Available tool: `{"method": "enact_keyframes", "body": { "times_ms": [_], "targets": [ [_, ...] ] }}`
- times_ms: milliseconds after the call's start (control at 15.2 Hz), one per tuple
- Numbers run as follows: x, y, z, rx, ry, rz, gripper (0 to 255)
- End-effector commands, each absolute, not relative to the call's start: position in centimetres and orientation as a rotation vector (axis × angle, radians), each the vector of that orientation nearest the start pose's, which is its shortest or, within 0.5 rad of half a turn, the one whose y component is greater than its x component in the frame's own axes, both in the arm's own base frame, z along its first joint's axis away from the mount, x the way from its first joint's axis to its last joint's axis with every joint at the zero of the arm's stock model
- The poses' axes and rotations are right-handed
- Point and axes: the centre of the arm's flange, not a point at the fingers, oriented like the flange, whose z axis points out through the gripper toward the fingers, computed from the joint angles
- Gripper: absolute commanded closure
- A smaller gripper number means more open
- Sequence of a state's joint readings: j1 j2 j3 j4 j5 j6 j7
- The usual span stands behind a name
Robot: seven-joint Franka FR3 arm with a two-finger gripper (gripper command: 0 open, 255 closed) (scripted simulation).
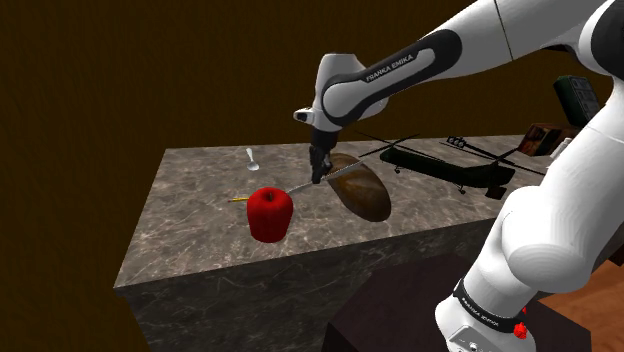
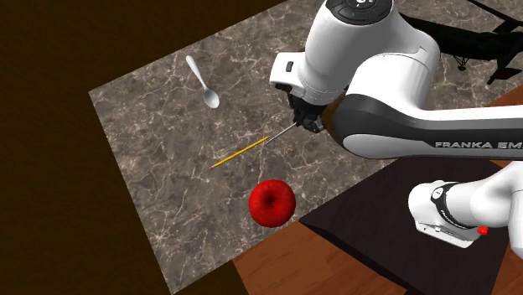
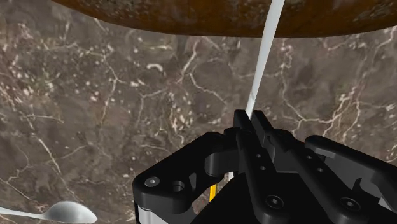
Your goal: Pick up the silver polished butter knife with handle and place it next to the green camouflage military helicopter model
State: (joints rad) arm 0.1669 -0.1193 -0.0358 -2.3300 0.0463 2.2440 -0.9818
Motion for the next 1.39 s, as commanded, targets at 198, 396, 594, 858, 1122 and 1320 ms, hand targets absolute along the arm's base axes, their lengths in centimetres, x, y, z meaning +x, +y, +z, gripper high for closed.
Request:
{"method": "enact_keyframes", "body": {
  "times_ms": [198,396,594,858,1122,1320],
  "targets": [
    [48.9,6.5,36.9,-2.669,-1.609,-0.072,255],
    [48.9,6.5,36.9,-2.669,-1.609,-0.072,255],
    [48.9,6.5,36.9,-2.669,-1.609,-0.072,255],
    [48.9,6.4,37.0,-2.669,-1.609,-0.072,0],
    [48.8,6.4,39.6,-2.669,-1.609,-0.072,0],
    [48.8,6.3,41.9,-2.669,-1.609,-0.072,0]
  ]
}}
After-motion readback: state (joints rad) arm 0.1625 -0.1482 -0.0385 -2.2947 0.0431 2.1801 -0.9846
